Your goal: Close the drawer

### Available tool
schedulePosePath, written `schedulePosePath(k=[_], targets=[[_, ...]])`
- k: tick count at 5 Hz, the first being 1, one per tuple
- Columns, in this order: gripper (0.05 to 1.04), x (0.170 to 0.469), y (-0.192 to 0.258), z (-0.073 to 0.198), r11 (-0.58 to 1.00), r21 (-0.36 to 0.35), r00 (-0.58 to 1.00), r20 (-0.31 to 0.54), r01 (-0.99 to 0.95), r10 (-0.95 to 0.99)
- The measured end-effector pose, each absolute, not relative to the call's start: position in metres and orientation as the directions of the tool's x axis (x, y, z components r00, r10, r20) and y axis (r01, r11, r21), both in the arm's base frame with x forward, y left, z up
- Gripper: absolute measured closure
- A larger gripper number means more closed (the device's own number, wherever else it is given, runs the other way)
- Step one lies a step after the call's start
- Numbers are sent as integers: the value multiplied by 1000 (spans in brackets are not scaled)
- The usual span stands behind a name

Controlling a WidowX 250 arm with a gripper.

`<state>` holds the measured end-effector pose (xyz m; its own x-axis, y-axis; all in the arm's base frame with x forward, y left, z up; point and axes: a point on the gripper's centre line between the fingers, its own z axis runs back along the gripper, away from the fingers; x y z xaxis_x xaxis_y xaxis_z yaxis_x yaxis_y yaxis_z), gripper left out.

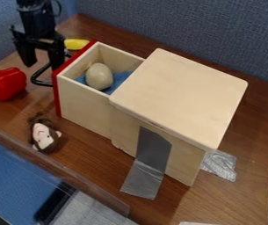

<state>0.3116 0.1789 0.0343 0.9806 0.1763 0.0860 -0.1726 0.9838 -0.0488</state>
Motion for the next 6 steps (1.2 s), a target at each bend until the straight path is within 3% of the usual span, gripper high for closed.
schedulePosePath(k=[1, 3, 4, 6], targets=[[124, 308, 182, 19, 983, -30, 982, 45, -182, 183], [709, 308, 166, 15, 984, -63, 985, 44, -164, 167], [909, 307, 147, 25, 987, -86, 988, 64, -134, 140], [962, 308, 102, 26, 991, -111, 995, 55, -72, 79]])
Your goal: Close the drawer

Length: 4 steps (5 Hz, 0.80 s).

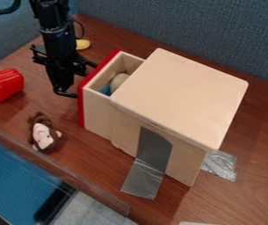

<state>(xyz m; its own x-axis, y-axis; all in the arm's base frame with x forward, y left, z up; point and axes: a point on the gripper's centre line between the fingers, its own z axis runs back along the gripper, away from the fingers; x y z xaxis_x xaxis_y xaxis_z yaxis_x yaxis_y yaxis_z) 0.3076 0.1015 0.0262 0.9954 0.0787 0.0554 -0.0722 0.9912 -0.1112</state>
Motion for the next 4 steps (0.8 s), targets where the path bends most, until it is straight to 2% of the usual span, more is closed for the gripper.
schedulePosePath(k=[2, 3, 4], targets=[[963, 307, 66, 20, 991, -127, 999, 34, -34, 38], [963, 307, 62, 19, 992, -123, 999, 30, -35, 39], [922, 307, 63, 19, 993, -114, 999, 30, -38, 41]])
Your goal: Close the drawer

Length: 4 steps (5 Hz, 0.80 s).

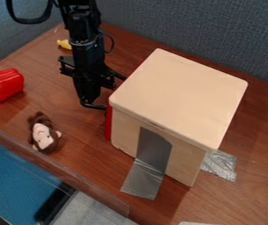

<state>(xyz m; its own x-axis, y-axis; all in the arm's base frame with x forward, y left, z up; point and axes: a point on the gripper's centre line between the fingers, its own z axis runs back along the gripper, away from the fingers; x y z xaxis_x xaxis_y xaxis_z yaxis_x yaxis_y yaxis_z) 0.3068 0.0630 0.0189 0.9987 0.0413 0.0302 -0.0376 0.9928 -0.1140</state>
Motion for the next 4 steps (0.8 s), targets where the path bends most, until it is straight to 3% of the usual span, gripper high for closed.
schedulePosePath(k=[1, 3, 4], targets=[[697, 304, 70, 19, 993, -101, 998, 14, -57, 58], [118, 304, 97, 70, 998, -9, 994, 93, -63, 64], [79, 298, 106, 81, 996, 59, 994, 86, -66, 61]])
